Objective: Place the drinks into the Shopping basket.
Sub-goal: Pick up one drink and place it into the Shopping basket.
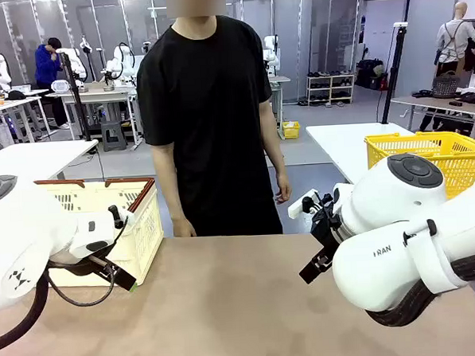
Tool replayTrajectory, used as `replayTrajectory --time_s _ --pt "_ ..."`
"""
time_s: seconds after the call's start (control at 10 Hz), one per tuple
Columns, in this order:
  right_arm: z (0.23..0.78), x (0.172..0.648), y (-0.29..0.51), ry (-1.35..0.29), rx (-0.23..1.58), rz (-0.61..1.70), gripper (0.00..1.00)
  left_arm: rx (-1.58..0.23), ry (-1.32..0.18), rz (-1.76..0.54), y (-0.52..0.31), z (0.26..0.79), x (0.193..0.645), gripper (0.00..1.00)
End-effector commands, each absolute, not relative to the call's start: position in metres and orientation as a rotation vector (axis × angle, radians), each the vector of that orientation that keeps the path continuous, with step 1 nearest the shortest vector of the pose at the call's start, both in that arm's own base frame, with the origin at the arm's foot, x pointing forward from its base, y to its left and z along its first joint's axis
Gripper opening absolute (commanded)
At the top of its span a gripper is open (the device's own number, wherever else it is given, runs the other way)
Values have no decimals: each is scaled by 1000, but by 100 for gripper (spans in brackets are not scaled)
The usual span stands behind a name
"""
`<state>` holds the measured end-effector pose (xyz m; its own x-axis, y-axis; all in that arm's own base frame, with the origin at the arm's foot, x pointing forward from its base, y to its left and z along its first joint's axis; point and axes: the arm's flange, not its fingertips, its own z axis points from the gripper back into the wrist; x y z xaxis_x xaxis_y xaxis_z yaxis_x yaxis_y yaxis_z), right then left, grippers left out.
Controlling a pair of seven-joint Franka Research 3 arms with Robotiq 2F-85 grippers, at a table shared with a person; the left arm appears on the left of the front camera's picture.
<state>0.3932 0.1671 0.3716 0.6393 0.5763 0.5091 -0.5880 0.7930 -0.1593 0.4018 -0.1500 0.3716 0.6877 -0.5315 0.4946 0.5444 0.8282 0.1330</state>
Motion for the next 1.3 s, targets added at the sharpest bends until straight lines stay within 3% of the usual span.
replayTrajectory --time_s 0.0,1.2 --pt "372 393 167 -573 22 664 100 -25 -546 -602 -150 372 402 100" --pt "372 393 167 -573 22 664 100 -25 -546 -602 -150 372 402 100"
